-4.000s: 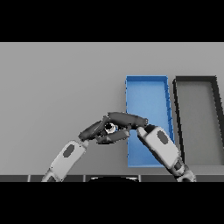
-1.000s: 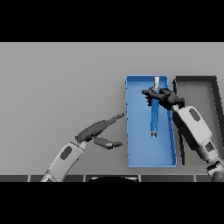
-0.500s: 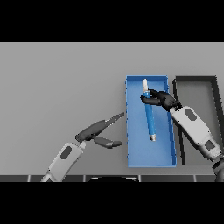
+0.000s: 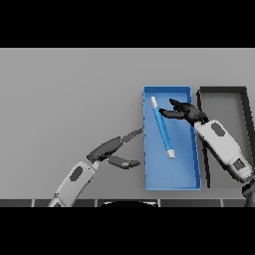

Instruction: Pick up the blue pipe and place it into the blue bin.

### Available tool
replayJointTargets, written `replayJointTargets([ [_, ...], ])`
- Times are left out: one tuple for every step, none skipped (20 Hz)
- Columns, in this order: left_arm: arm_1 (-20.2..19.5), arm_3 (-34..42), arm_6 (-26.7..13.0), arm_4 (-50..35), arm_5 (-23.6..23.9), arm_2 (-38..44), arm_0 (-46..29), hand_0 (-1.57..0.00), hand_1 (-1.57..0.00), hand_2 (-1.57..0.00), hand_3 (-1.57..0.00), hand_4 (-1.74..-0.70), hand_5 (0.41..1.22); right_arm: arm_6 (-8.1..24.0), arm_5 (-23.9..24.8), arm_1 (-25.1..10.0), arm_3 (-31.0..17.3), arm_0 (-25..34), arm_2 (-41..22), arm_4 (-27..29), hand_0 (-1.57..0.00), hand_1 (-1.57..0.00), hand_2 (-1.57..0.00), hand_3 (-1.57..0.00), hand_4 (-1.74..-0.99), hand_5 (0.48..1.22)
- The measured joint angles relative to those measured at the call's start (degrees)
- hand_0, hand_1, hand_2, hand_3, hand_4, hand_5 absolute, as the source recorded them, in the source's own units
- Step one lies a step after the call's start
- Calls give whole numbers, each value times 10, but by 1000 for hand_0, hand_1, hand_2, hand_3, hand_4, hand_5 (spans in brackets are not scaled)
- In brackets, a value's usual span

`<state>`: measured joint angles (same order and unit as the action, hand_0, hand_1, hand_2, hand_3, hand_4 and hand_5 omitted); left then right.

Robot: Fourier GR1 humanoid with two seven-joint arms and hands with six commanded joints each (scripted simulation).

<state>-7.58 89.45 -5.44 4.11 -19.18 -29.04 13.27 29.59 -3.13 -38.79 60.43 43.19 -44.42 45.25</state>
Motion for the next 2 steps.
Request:
replayJointTargets([
  [3,-9,-3,2,1,1,5,1,1,1,1,-920,469,2,-1,0,4,-7,-1,4,-9,-8,-7,-6,-1129,678],
  [7,-16,1,2,1,2,10,1,1,1,1,-920,468,-4,-7,2,0,-5,0,5,-9,-8,-7,-6,-1129,677],
])
